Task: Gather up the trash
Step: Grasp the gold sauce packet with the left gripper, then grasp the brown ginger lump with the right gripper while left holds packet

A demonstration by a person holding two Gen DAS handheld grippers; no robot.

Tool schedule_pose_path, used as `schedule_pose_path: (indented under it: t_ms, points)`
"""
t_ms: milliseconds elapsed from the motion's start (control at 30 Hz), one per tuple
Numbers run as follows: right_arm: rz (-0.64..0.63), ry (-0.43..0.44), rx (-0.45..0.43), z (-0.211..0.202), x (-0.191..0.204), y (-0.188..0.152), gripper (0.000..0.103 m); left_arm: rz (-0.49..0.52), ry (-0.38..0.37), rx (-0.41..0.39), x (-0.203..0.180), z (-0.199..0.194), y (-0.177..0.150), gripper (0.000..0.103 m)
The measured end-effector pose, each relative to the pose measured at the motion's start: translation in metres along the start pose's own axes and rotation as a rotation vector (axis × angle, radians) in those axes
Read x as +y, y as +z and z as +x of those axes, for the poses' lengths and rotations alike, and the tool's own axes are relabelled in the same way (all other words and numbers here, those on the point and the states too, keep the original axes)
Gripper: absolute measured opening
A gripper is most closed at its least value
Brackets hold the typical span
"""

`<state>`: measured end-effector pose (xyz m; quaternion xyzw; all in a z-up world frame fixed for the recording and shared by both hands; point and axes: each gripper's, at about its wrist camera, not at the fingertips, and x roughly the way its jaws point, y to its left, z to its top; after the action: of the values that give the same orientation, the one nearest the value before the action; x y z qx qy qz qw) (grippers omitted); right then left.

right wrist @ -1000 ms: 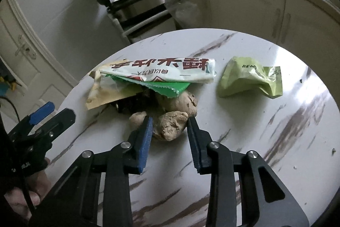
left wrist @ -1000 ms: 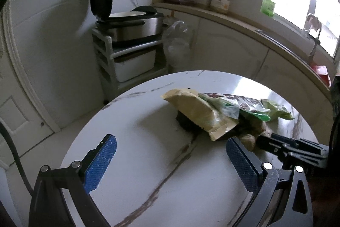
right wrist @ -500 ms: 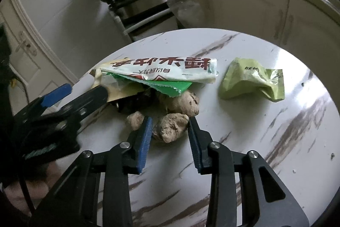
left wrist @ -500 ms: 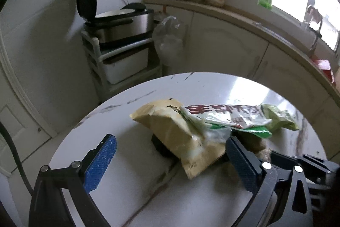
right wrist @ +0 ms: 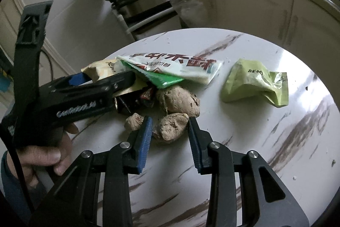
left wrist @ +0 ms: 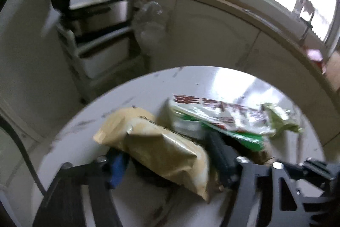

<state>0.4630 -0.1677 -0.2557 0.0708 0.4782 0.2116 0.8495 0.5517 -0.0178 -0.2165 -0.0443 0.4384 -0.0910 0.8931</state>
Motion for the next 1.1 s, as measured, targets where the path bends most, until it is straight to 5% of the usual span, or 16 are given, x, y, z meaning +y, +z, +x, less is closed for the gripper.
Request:
schedule_pose_path:
  t_ms: [267,300,933,1100]
  points:
    - [-0.003,0.008,-0.004,-0.004,0.003,-0.003,0.029,-0.011,-0.042,-0.016,0.025,-0.008,-0.005,0.044]
    - [0.0,0.011,-0.005,-0.005,0.002,-0.004,0.029,-0.011,-0.043,-0.021,0.028,-0.011,-0.008,0.03]
    - [-0.011,-0.013,0.008,-0.011,0.004,-0.018,0.028,0.06,0.032,-0.097,0.009,-0.12,-0.101,0.022]
    - [-0.043,-0.033,0.003,-0.013,0.014,-0.024,0.02,0.049,0.025,-0.098,0.011,-0.138,-0.113,0.02]
